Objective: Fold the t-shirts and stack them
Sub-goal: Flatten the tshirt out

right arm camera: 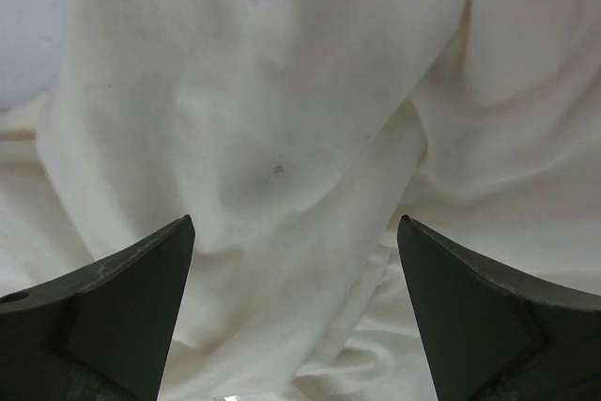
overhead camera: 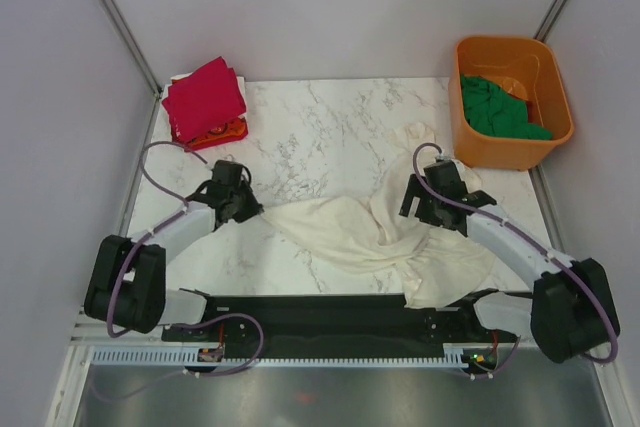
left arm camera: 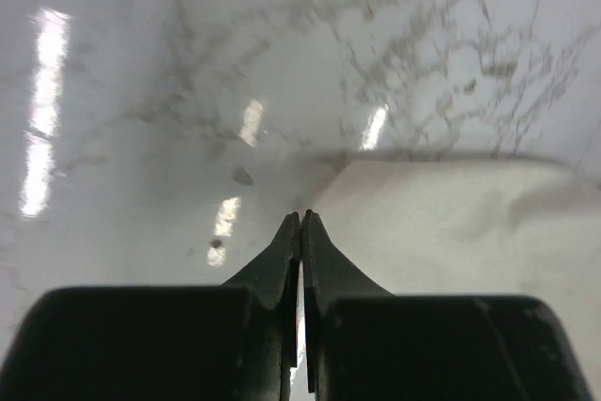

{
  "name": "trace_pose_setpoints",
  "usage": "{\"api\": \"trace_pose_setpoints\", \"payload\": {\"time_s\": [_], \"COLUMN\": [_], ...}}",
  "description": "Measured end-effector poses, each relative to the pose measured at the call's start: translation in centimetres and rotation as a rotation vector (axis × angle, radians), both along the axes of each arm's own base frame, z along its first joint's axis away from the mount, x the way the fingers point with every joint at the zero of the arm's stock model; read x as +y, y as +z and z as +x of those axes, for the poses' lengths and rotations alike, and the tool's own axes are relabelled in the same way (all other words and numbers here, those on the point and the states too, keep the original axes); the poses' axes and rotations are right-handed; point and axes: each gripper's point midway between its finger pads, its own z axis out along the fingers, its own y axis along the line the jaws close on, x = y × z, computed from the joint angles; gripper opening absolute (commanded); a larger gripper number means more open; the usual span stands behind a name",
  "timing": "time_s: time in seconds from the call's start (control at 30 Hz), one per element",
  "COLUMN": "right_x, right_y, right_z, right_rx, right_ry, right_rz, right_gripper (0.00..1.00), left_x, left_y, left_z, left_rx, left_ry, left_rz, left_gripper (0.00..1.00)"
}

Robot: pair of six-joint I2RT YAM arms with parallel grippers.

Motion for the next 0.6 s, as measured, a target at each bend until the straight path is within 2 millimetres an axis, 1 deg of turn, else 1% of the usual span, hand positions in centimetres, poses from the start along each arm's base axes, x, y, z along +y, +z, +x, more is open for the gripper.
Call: {"api": "trace_pose_setpoints", "payload": {"time_s": [0.07, 0.1, 0.13, 0.17, 0.2, 0.23, 0.27, 0.33, 0.4, 0.47, 0.6], "right_x": [0.5, 0.7, 1.1, 1.5, 1.7, 2.6, 3.4, 4.7, 6.4, 8.4, 12.4], "right_y": [-1.9, -2.8, -3.9, -5.1, -5.2, -4.8, -5.0, -4.8, -4.5, -4.4, -3.8], "right_z": [0.3, 0.4, 0.5, 0.6, 1.1, 2.6, 4.1, 6.5, 9.4, 12.2, 17.5], "right_rx": [0.054, 0.075, 0.107, 0.145, 0.163, 0.133, 0.122, 0.107, 0.079, 0.050, -0.024], "right_ry": [0.009, 0.013, 0.022, 0.031, 0.030, 0.040, 0.050, 0.060, 0.075, 0.097, 0.146], "right_rz": [-0.002, 0.000, 0.008, 0.011, 0.003, 0.028, 0.044, 0.069, 0.103, 0.133, 0.171], "right_gripper": [0.98, 0.98, 0.98, 0.98, 0.98, 0.98, 0.98, 0.98, 0.98, 0.98, 0.98], "left_x": [2.7, 4.2, 5.3, 6.3, 7.3, 8.1, 8.9, 11.0, 12.6, 13.1, 13.0], "left_y": [0.9, 1.4, 2.0, 2.9, 4.2, 5.5, 6.7, 9.3, 10.6, 10.9, 9.8], "left_z": [1.2, 1.5, 1.5, 1.4, 1.3, 1.2, 1.1, 0.7, 0.3, -0.1, -1.1], "left_rx": [-0.023, -0.034, -0.045, -0.066, -0.102, -0.143, -0.180, -0.266, -0.301, -0.301, -0.241], "left_ry": [0.090, 0.139, 0.175, 0.213, 0.248, 0.276, 0.302, 0.371, 0.419, 0.436, 0.436], "left_rz": [-0.018, -0.018, -0.017, -0.019, -0.030, -0.039, -0.042, -0.047, -0.037, -0.033, -0.030], "left_gripper": [0.02, 0.02, 0.02, 0.02, 0.02, 0.02, 0.02, 0.02, 0.02, 0.02, 0.02]}}
